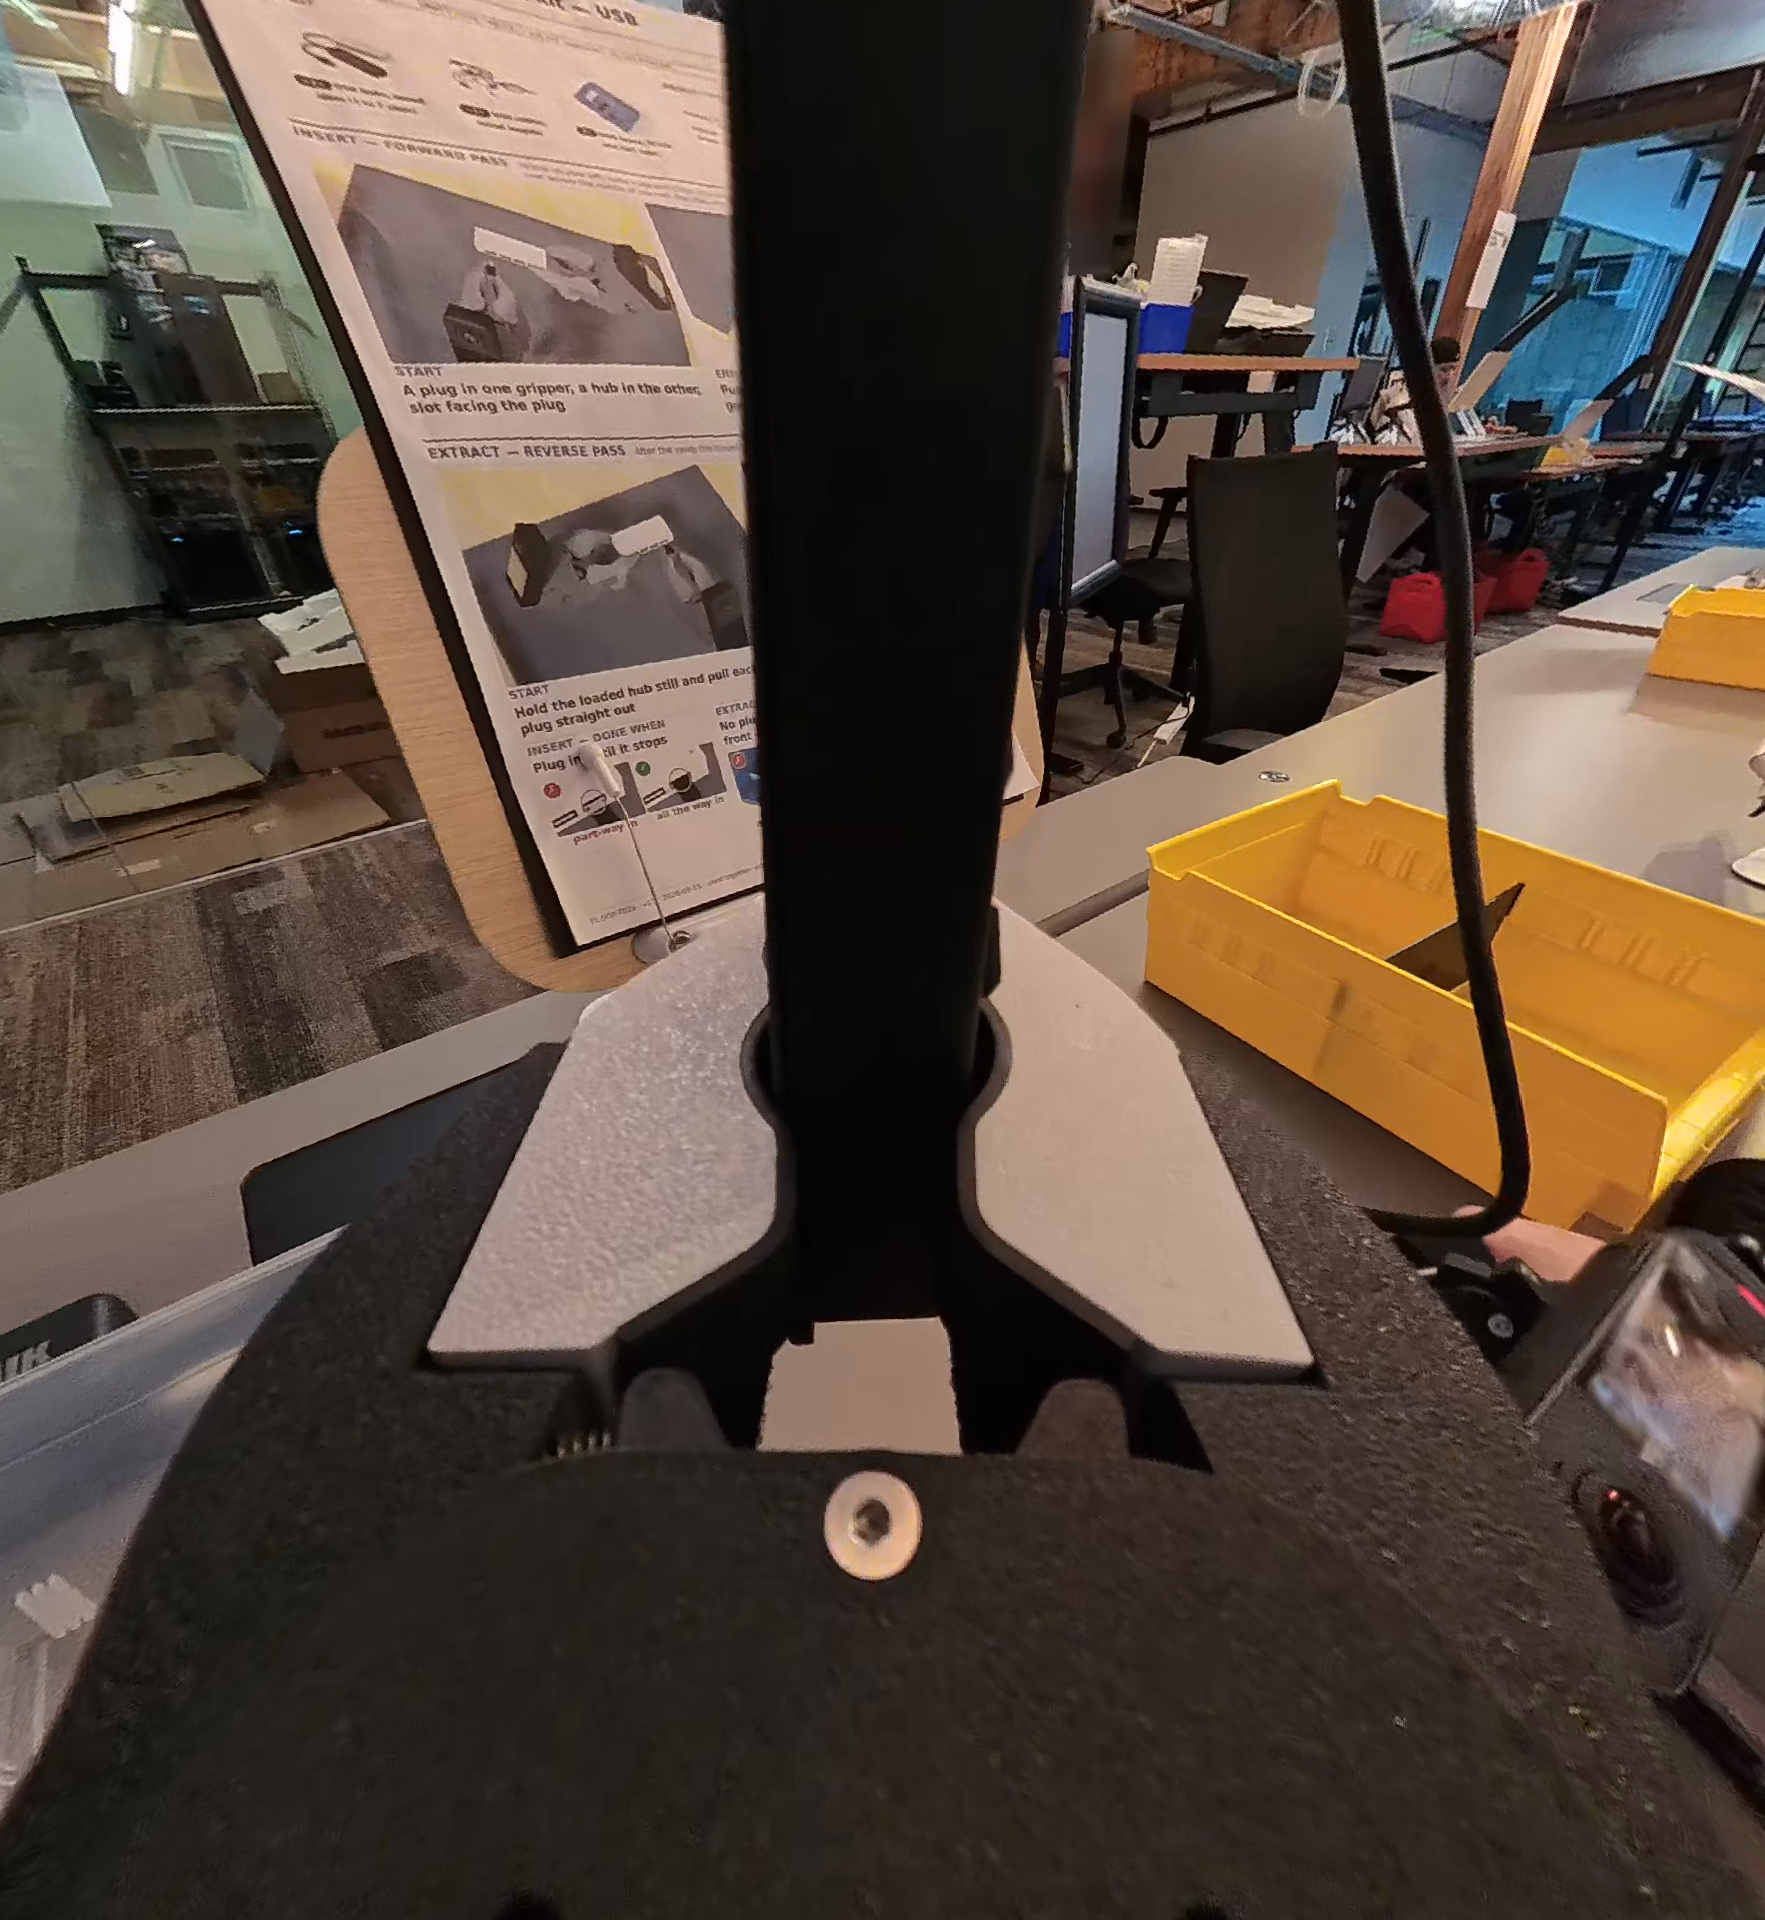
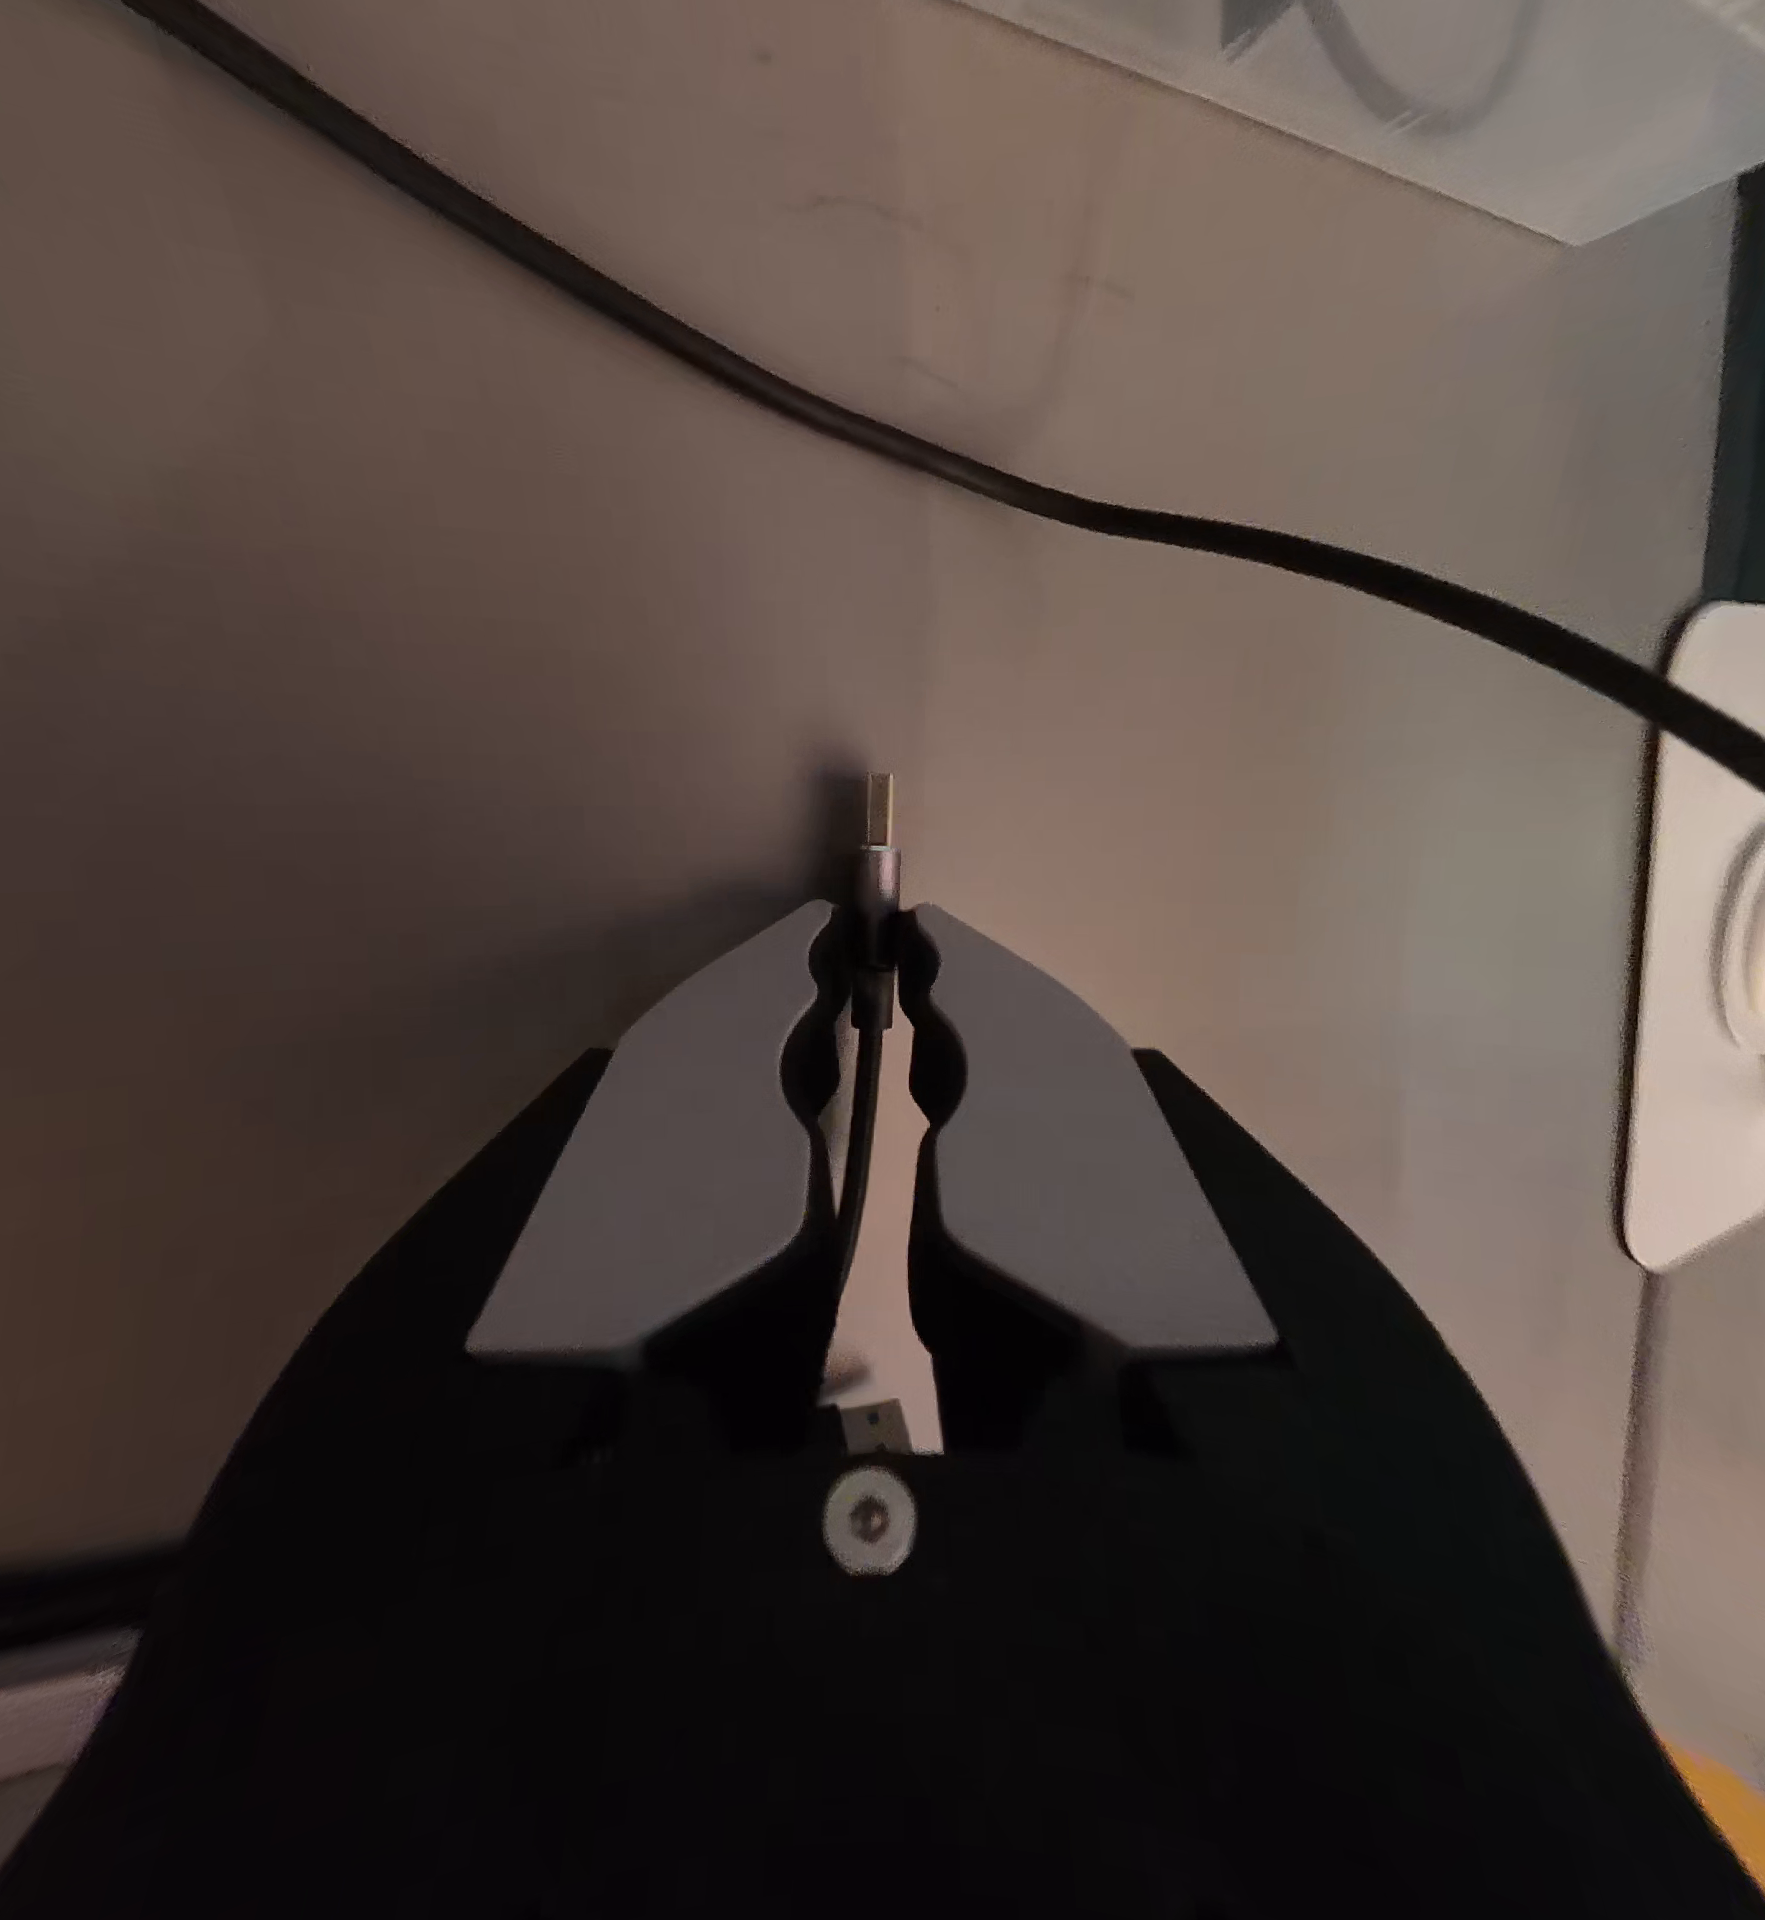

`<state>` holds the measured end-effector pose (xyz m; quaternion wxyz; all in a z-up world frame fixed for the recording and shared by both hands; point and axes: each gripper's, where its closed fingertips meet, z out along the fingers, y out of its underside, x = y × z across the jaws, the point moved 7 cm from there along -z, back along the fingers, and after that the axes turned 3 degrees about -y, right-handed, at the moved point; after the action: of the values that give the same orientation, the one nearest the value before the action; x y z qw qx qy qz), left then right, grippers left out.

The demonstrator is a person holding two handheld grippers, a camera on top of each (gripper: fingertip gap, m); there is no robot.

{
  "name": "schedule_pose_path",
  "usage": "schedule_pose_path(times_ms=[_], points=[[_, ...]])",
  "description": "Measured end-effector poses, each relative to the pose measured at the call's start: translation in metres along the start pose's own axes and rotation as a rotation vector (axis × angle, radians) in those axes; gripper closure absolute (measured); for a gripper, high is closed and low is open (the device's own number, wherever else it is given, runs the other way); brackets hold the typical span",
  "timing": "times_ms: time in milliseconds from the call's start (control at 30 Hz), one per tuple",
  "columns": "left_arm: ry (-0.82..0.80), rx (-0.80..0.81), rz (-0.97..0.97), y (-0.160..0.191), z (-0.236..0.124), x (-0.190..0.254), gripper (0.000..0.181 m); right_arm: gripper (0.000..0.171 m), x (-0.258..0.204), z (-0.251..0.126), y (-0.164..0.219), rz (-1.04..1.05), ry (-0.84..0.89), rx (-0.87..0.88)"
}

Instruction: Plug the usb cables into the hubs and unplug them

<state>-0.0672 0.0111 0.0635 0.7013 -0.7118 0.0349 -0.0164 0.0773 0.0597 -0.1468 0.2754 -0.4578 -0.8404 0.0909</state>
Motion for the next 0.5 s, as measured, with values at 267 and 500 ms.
schedule_pose_path(times_ms=[267,500], points=[[-0.020,-0.018,0.047,0.006,0.011,0.005,0.155,0.162,0.009,-0.096,-0.037,0.139,-0.286,0.476],[-0.018,0.048,0.135,0.003,0.023,0.033,0.155,0.162,0.029,-0.187,-0.038,0.353,-0.529,0.874]])
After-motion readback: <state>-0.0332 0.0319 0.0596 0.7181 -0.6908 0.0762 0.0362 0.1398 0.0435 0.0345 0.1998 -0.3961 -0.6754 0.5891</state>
